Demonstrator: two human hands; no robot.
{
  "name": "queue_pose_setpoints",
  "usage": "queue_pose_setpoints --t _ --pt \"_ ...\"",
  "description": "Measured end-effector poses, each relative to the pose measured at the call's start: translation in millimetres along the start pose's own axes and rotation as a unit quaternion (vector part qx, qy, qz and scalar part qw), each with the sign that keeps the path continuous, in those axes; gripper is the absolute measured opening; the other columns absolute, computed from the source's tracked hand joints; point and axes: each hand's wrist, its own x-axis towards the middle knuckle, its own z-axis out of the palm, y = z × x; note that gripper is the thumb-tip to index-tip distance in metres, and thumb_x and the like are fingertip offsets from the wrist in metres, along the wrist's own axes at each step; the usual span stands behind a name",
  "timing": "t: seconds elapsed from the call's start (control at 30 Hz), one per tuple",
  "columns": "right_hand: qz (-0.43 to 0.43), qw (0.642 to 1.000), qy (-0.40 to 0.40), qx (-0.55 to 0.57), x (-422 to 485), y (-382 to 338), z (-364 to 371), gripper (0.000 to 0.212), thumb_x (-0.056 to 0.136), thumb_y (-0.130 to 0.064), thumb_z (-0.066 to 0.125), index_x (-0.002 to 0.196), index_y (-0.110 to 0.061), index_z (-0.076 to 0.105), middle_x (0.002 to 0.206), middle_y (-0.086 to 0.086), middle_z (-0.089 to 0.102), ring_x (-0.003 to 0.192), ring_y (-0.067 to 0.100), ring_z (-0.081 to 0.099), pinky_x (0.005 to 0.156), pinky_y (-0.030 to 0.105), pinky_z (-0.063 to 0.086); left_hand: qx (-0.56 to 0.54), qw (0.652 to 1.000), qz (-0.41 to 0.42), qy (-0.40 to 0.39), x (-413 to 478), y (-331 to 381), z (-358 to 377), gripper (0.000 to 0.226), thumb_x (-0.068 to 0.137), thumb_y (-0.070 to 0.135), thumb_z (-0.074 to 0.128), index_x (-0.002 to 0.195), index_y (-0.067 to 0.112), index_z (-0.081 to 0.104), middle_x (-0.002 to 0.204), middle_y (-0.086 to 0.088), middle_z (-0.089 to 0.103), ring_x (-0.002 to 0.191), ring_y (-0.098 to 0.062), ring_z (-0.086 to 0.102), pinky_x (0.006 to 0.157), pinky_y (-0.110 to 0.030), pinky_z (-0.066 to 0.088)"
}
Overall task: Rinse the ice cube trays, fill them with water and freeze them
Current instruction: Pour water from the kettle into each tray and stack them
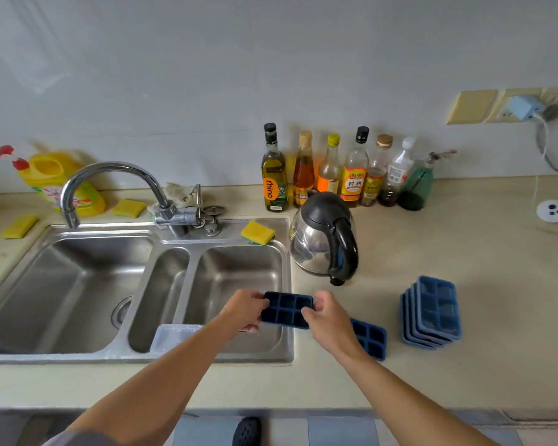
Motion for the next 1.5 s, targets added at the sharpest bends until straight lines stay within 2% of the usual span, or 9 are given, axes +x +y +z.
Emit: queue_pose_setpoints --t 0.37,0.53,0.67,0.8,0.97,1.1,1.2,1.33,1.5 --pt "0.059 0.997 -0.005 -0.057 95 -23 145 0.014 0.094 -0.019 0.058 0.083 -0.021 0.049 0.080 0.000 0.055 0.071 0.020 0.058 0.073 0.052 0.061 0.009 0.996 -0.072 -0.061 108 -51 -105 0.018 0.100 0.007 0.054 0.113 0.004 0.066 0.101 -0.021 0.071 0.074 -0.025 0.066 0.087 -0.043 0.059" --pt "0.120 0.991 -0.031 -0.052 130 6 180 0.021 0.097 -0.021 0.056 0.116 -0.025 0.049 0.105 -0.005 0.060 0.094 0.016 0.064 0.073 0.033 0.053 0.030 0.990 -0.108 -0.090 158 -73 -99 0.023 0.099 0.006 0.053 0.117 -0.002 0.063 0.100 -0.023 0.068 0.081 -0.029 0.063 0.083 -0.039 0.058" --pt "0.164 0.985 -0.050 -0.015 144 26 195 0.020 0.094 -0.011 0.054 0.103 -0.029 0.059 0.098 -0.009 0.064 0.090 0.003 0.061 0.064 0.020 0.041 0.056 0.988 -0.109 -0.090 184 -88 -85 0.023 0.098 0.007 0.052 0.116 -0.001 0.063 0.097 -0.015 0.065 0.087 -0.027 0.065 0.059 -0.030 0.054" --pt "0.188 0.980 -0.062 0.020 151 39 206 0.036 0.091 0.000 0.054 0.086 -0.034 0.063 0.082 -0.019 0.065 0.074 -0.011 0.062 0.059 0.009 0.043 0.076 0.986 -0.118 -0.092 201 -102 -75 0.021 0.097 0.011 0.052 0.114 0.004 0.062 0.101 -0.015 0.066 0.089 -0.026 0.063 0.061 -0.029 0.051" --pt "0.185 0.978 -0.082 0.052 158 50 211 0.033 0.094 -0.004 0.056 0.118 -0.025 0.059 0.109 -0.011 0.066 0.100 0.003 0.060 0.078 0.022 0.044 0.063 0.984 -0.139 -0.087 213 -113 -70 0.020 0.096 0.014 0.053 0.113 0.009 0.062 0.101 -0.012 0.065 0.091 -0.026 0.061 0.073 -0.035 0.054" --pt "0.174 0.980 -0.084 0.040 154 49 204 0.034 0.096 -0.004 0.055 0.100 -0.037 0.056 0.096 -0.023 0.057 0.087 -0.007 0.053 0.070 0.014 0.037 0.073 0.987 -0.121 -0.078 211 -116 -70 0.018 0.095 0.016 0.054 0.109 0.009 0.062 0.098 -0.012 0.065 0.084 -0.023 0.060 0.070 -0.033 0.053" --pt "0.146 0.986 -0.073 0.012 142 37 190 0.035 0.100 -0.013 0.055 0.133 -0.024 0.054 0.113 -0.013 0.053 0.093 -0.002 0.051 0.072 0.011 0.035 0.068 0.993 -0.091 -0.042 202 -112 -71 0.010 0.096 0.018 0.056 0.096 0.012 0.064 0.089 -0.011 0.065 0.079 -0.023 0.060 0.076 -0.039 0.057" --pt "0.105 0.993 -0.050 0.031 110 5 157 0.049 0.101 -0.019 0.054 0.149 -0.015 0.045 0.145 0.003 0.055 0.130 0.018 0.055 0.110 0.038 0.046 -0.048 0.996 -0.076 0.013 181 -98 -70 0.020 0.095 0.013 0.054 0.079 0.015 0.065 0.078 -0.009 0.062 0.066 -0.020 0.059 0.059 -0.032 0.053" --pt "0.041 0.993 0.036 0.106 60 -25 93 0.036 0.099 -0.028 0.058 0.134 -0.019 0.057 0.124 -0.001 0.067 0.113 0.016 0.065 0.101 0.046 0.054 -0.159 0.985 -0.069 0.013 137 -72 -68 0.012 0.097 0.008 0.058 0.090 0.010 0.067 0.084 -0.009 0.073 0.068 -0.016 0.071 0.054 -0.027 0.058"
